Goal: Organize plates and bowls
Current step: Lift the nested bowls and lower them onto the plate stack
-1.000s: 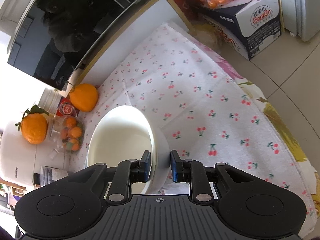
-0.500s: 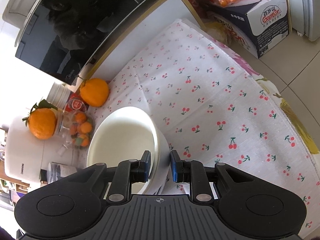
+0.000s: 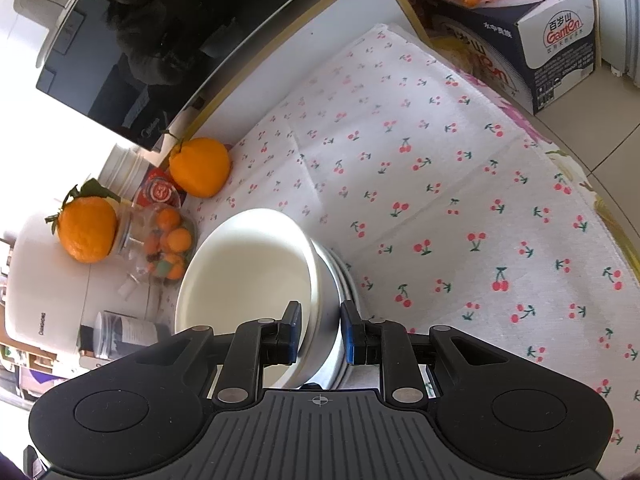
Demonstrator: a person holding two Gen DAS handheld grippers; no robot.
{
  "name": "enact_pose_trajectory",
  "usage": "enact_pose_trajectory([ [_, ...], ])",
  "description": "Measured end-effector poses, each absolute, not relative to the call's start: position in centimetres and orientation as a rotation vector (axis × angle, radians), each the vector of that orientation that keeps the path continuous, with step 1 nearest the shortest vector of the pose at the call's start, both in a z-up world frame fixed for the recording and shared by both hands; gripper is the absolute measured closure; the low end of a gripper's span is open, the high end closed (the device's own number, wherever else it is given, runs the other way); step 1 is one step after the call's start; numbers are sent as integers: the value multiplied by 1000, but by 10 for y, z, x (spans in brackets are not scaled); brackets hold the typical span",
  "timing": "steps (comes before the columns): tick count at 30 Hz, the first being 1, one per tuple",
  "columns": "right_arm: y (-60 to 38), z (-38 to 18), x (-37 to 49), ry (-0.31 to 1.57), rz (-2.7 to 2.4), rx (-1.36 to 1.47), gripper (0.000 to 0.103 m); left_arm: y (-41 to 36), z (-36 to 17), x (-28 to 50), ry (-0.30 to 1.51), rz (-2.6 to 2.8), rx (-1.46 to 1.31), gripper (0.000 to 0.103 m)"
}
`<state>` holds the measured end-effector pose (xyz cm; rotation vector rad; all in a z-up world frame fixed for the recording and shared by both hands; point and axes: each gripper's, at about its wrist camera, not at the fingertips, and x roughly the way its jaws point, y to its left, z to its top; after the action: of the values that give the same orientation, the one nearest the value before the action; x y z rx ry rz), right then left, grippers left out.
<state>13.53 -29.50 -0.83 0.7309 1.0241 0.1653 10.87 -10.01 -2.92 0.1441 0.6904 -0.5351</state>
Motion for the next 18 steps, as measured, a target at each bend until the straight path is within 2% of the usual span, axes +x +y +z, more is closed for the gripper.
enact_pose_trajectory([
  [18,-258,-21,150,1059,164,706,83,-74,-40,119,728,-503,129,43],
])
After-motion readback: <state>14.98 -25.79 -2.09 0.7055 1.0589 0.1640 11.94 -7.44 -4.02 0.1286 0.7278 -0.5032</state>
